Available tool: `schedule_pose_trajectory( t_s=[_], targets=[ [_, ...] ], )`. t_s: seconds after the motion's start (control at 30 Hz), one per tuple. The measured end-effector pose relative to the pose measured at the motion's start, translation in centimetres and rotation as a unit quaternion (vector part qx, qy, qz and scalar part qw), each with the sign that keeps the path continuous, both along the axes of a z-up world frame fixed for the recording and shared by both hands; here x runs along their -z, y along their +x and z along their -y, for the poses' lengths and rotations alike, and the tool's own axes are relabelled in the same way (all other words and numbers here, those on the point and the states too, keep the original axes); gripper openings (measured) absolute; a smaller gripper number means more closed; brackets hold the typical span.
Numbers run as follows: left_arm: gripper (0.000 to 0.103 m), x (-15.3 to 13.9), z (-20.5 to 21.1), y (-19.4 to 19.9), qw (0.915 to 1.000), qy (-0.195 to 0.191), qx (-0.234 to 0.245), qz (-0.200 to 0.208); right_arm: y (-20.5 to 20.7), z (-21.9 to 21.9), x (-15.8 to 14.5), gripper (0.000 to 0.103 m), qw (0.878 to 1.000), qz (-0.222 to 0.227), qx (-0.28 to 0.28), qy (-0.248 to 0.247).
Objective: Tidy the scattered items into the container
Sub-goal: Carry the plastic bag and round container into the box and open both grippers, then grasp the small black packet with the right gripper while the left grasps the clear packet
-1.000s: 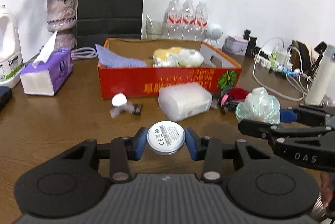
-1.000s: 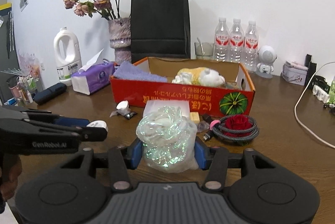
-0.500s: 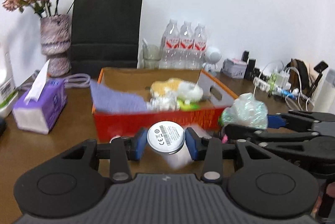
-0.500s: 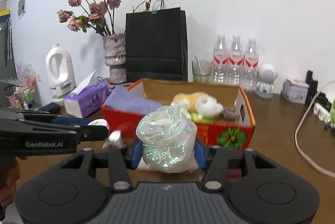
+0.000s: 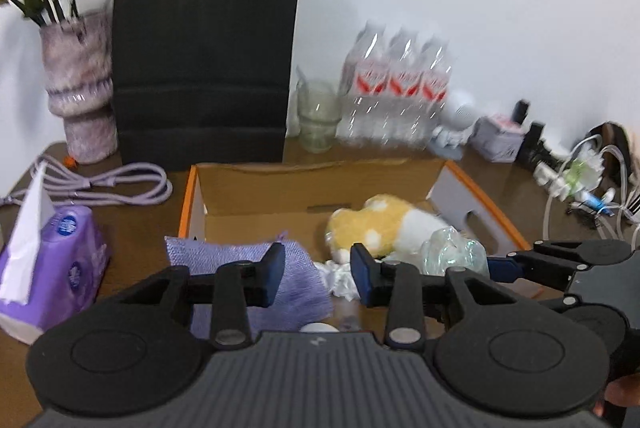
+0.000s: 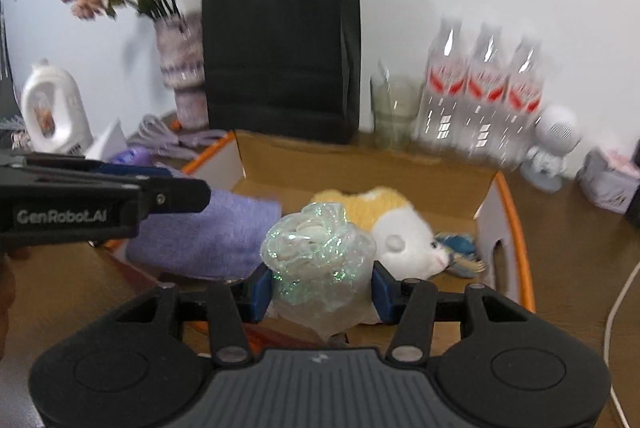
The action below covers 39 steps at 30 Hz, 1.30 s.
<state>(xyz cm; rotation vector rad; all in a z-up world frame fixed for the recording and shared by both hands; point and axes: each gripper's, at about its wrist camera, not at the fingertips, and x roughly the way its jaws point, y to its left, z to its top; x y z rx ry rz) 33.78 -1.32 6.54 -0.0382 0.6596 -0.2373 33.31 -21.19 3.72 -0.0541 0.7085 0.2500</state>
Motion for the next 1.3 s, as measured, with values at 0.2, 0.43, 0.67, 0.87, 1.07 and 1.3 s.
schedule_pose_trajectory(
  t_s=[0.2,0.43,0.67,0.87,1.07,1.3],
  targets=[
    [0.035,2.6,-0.5,3.1,0.9990,-0.002,-0.004,-0.045,3.3,0.1,2.4,0.050,0.998,-0.061,-0.006,-0.006],
    [0.072,3.6,-0.6,3.0,0.9982,0.011,-0.007,-0.059,3.2,-0.1,2.8,0.086,0.997,-0.067,-0.008,-0.024],
    [0.103,0.6,-1.9,-1.3,0.9998,-0.002,-0.012,-0.012,0.2,0.2,0.4,0.097,0.999,-0.028,0.002,-0.014],
    [0.103,-1.3,-3.3,-8.1,0.9991,-0.036,-0.003,0.024,-7.0,1.5,-1.8,0.103,1.000,0.030,0.002,-0.008],
    [0.103,-0.4,-4.1,-13.9,0.9979,-0.049,-0.010,0.040,-14.7,4.3,-2.0,0.103,0.998,0.056,0.012,0.009],
    [0.103,1.0,-4.3,-17.1,0.9985,-0.038,-0.027,0.028,-20.0,6.5,0.1,0.103,0.998,0.052,0.037,-0.008]
  ],
)
